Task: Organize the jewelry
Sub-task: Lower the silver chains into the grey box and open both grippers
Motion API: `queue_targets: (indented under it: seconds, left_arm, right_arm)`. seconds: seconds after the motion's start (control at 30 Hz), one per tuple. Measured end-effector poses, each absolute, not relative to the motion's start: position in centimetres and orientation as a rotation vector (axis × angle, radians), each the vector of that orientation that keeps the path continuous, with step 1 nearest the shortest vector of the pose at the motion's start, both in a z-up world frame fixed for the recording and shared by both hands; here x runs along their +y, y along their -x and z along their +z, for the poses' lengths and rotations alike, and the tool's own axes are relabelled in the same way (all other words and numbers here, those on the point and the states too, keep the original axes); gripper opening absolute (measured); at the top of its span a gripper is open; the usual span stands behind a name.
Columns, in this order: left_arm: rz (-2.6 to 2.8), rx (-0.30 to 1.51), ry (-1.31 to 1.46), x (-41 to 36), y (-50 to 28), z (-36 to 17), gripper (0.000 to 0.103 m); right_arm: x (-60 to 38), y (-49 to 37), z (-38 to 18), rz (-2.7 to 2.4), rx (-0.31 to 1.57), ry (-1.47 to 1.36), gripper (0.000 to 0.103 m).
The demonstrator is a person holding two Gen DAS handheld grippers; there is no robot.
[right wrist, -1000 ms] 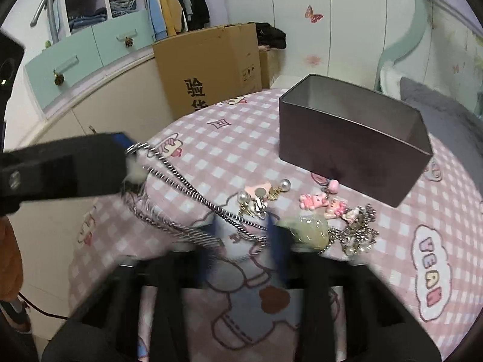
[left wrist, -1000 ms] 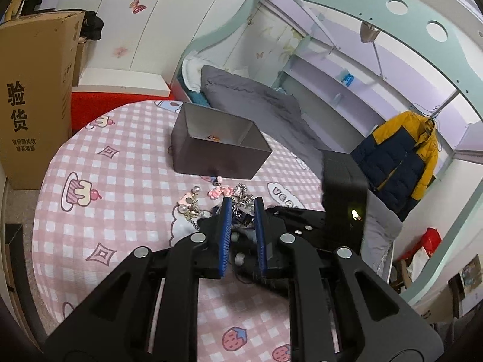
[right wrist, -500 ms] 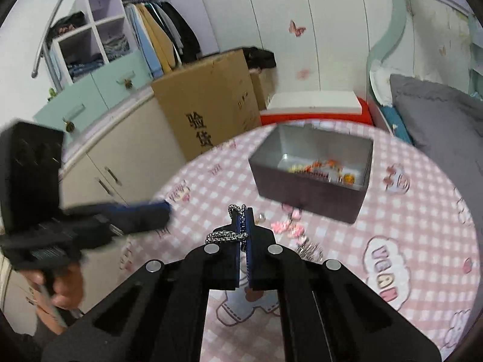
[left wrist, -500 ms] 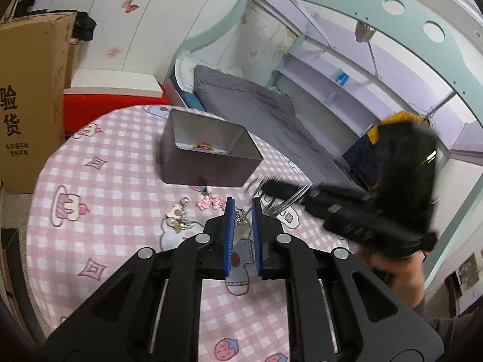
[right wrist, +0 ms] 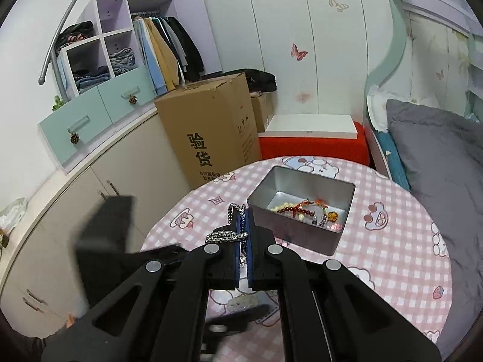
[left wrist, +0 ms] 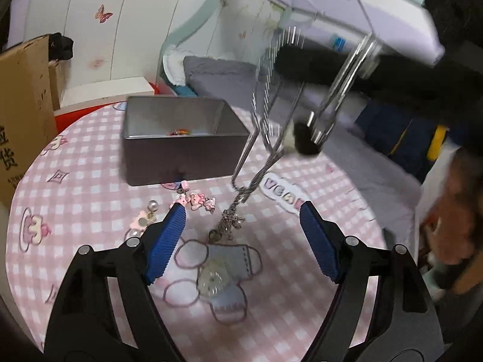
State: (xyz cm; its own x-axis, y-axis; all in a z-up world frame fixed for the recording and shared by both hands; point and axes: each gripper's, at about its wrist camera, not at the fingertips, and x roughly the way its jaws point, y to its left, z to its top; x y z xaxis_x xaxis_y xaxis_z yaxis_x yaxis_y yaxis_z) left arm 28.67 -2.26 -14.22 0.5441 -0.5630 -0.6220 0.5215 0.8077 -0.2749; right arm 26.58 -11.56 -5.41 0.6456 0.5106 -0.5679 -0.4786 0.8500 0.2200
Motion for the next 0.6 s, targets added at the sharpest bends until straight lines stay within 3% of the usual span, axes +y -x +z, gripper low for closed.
queue_targets:
  seconds: [0.07, 0.13, 0.17, 0.27, 0.6]
  left_arm:
    - [-0.643, 0.783, 0.012, -3.1, -29.1, -14.8, 0.030]
    - [-0.631, 0.806, 0.022, -3.0, -29.9, -15.0, 0.022]
    - [-0.626, 0.800, 0.038, -2.6, -30.2, -14.8, 0.013]
    - [-0.582, 0.769, 0.038, -1.7, -30.9, -13.5, 0.006]
    - [-0.517, 0.651, 0.042, 1.1, -31.3, -6.9, 0.006]
  right_arm:
    - [-11.8, -26.5, -5.2, 0.559, 0.655, -0.052, 0.001]
    - [-12.2, -26.6, -4.9, 0.551, 0.651, -0.054, 0.001]
    - [-12.5, -26.6, -4.8, 0.552, 0.647, -0.059, 0.001]
    - [-13.0, -26.2, -4.1, 0.552, 0.626, -0.061, 0.001]
    - [-15.0, -27.4, -2.4, 0.524, 0.591, -0.079, 0.001]
